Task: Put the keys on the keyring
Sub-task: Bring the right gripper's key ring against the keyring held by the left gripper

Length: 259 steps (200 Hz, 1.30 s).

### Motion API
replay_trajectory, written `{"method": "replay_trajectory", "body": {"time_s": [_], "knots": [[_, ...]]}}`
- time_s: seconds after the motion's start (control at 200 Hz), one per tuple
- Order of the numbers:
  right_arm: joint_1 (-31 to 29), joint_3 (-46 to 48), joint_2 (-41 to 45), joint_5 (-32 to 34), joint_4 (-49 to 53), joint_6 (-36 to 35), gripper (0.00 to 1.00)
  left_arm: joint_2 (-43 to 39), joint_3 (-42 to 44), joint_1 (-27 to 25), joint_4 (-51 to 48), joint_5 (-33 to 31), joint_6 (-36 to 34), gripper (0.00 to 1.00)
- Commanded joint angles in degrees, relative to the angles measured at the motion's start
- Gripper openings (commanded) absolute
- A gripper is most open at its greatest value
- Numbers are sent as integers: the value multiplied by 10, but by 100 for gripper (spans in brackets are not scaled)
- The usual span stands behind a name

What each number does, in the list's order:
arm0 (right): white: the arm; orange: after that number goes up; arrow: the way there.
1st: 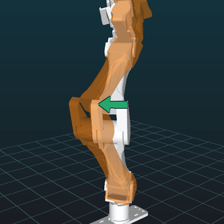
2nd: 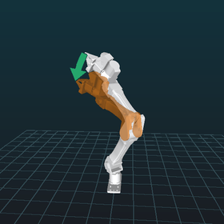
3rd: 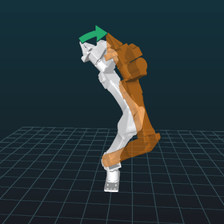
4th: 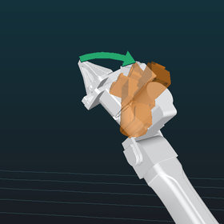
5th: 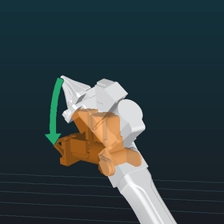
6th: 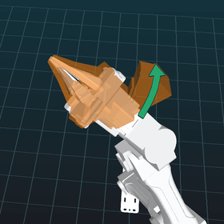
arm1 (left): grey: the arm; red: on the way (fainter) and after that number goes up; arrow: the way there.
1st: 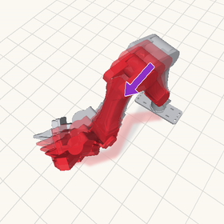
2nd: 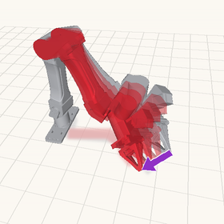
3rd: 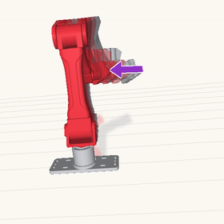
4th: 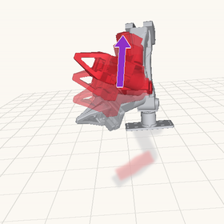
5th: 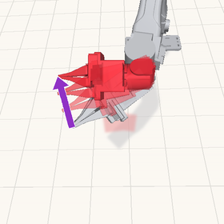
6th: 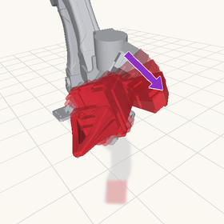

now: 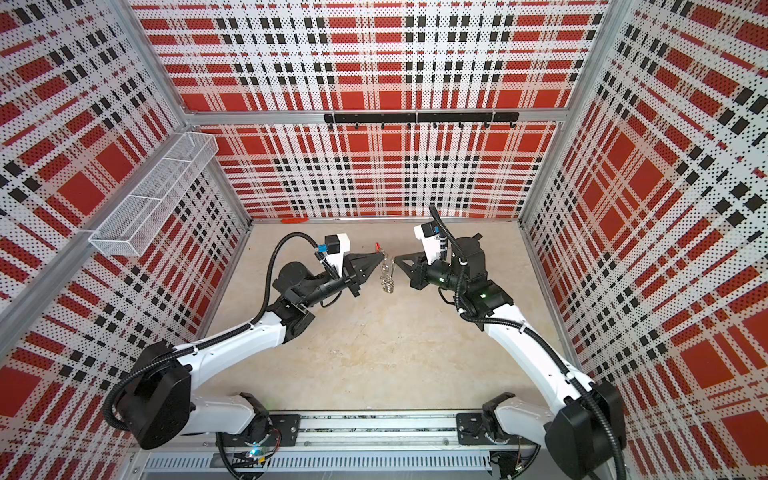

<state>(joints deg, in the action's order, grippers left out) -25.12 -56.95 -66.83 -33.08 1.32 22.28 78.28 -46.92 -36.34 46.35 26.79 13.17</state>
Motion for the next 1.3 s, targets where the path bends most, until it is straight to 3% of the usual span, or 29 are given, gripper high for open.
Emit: {"method": "replay_trajectory", "body": {"time_s": [0.0,0.411,1.293], "knots": [[-4,-14,21,-17,-21,-2,0,1,-3,6,35,9,25,0],[-7,-28,8,-74,-53,17,0,17,-12,9,44,18,46,0],[-15,-50,-33,-35,-21,-2,0,10,-8,9,46,22,42,0]]}}
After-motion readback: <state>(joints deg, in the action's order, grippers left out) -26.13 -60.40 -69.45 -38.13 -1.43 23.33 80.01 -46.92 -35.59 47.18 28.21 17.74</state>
